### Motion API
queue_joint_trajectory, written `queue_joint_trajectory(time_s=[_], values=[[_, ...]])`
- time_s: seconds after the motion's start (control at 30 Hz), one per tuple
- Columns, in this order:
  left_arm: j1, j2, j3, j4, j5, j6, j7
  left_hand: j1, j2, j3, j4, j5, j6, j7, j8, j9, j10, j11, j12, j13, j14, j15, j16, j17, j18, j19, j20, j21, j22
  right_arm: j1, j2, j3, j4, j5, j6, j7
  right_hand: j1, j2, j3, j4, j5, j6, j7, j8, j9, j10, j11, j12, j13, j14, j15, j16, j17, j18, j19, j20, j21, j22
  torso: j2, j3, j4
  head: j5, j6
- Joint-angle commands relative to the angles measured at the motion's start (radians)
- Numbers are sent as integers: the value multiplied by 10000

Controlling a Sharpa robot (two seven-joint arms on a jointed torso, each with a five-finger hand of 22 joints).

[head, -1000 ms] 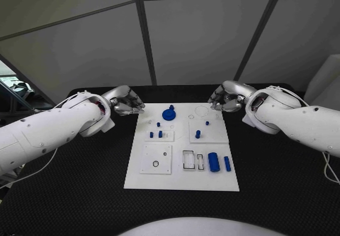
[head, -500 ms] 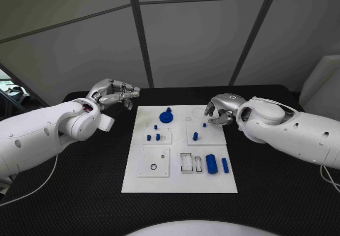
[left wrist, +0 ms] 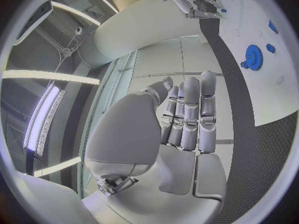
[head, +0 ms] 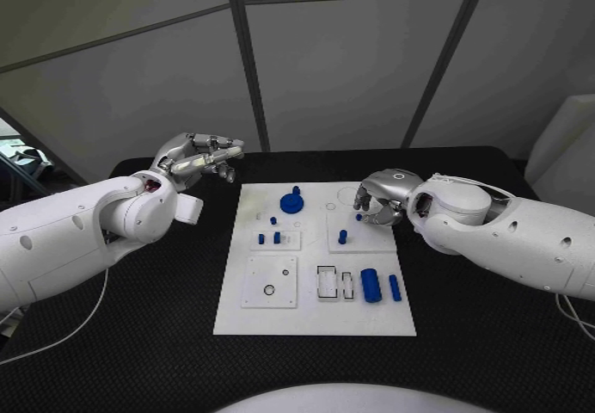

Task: Assemble the parts on the task board

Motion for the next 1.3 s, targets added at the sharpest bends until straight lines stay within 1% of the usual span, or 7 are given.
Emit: queue_joint_trajectory(time_s=[0.03,0.33,0.67,0.8,0.93,1.07,1.3], values=[[12,23,1,41,380,199,305,-70,83,-13,-32,35,75,26,67,15,28,28,64,15,-50,-51,-54,-25,-106,-41,-26,-52,-19,1,24,-1,45,-153,435,91,115,-14,99,1,-46,95,-40,-34,12,107,-3,-75,-37,574,41,40,14,-110,103,-33,105,107,2,3,-7,20,-24],[9,37,-6,89,398,229,308,-84,85,-16,-28,35,72,27,68,14,11,30,77,18,-57,-50,-64,-40,-107,-45,-26,-64,-28,-53,150,-10,-49,-148,572,121,124,-6,180,-26,-42,144,-32,-50,16,166,-1,-106,-87,574,32,79,38,-138,163,-49,219,255,-6,0,2,21,-57],[9,45,-8,130,400,262,247,-70,73,-15,-65,38,42,36,60,6,-54,37,121,26,-90,-47,-103,-94,-110,-64,-29,-109,-59,-191,325,-17,-228,-174,658,159,255,199,509,-205,-77,503,-86,-2,73,571,-77,-120,-206,614,-17,295,198,-273,494,-95,779,1002,-10,2,-5,64,-88],[9,38,-8,137,400,271,232,-67,64,-17,-79,37,23,45,52,2,-74,43,139,29,-100,-45,-114,-113,-111,-70,-28,-124,-69,-215,342,-18,-250,-257,533,149,436,431,743,-394,-484,775,-144,84,125,830,-152,-102,-224,618,-95,370,234,-324,620,-136,1016,1307,-10,7,-10,62,-103],[9,37,-9,135,400,277,215,-67,64,-17,-79,37,23,45,52,2,-74,43,139,29,-100,-45,-114,-113,-111,-70,-28,-124,-69,-226,342,-18,-245,-355,330,138,580,584,961,-591,-584,958,-171,134,159,1024,-198,-105,-222,613,-145,416,252,-354,684,-162,1166,1494,-15,5,-6,55,-112],[9,36,-9,136,400,273,172,1,52,2,-157,40,-34,67,30,-11,-133,58,191,38,-115,-39,-134,-162,-111,-75,-31,-155,-93,-231,344,-18,-211,-423,160,149,631,574,1162,-799,-523,1018,-163,117,164,1136,-203,-145,-222,600,-159,433,230,-379,725,-180,1299,1657,-13,7,-7,54,-119],[8,39,-9,102,400,276,145,48,41,12,-213,39,-59,80,22,-15,-162,67,224,44,-116,-36,-138,-187,-111,-69,-34,-164,-100,-236,321,-16,-67,-445,-215,258,539,516,1286,-916,-480,1064,-157,92,165,1200,-206,-207,-228,591,-173,458,221,-414,794,-165,1451,1855,-20,8,-13,38,-126]])
